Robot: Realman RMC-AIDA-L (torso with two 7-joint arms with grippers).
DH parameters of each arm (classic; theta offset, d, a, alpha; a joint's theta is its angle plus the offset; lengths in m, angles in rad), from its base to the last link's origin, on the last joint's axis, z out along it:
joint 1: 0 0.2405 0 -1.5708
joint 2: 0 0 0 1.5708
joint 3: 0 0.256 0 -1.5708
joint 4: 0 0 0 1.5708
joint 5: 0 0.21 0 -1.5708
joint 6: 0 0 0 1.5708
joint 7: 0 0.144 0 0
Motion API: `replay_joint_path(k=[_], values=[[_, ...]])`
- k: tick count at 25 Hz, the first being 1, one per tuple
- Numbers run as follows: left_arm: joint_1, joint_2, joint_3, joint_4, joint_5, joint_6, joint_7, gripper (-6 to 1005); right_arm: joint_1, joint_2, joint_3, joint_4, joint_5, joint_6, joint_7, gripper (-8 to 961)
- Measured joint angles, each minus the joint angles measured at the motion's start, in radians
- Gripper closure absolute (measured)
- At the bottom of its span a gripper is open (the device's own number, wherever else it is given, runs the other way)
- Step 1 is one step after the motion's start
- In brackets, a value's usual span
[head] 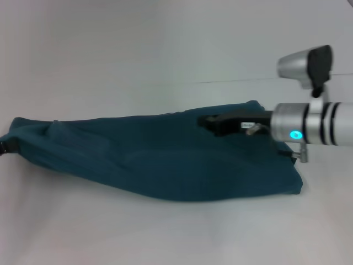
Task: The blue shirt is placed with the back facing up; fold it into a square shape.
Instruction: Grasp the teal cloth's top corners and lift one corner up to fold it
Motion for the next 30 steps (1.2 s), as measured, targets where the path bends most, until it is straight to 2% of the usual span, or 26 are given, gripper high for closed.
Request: replay_joint_path(k=[12, 30], values=[[-0.017, 0.006, 0.001, 0.004, -0.071, 0.075, 0.001, 936, 0.121, 0.012, -0.309, 0.167, 0.178, 0.181, -0.146, 953], [-0.088, 0.031, 0.009, 0.005, -0.126, 0.150, 0.003, 918, 0.151, 0.025, -0.646, 0.186, 0.385, 0.204, -0.139, 954]])
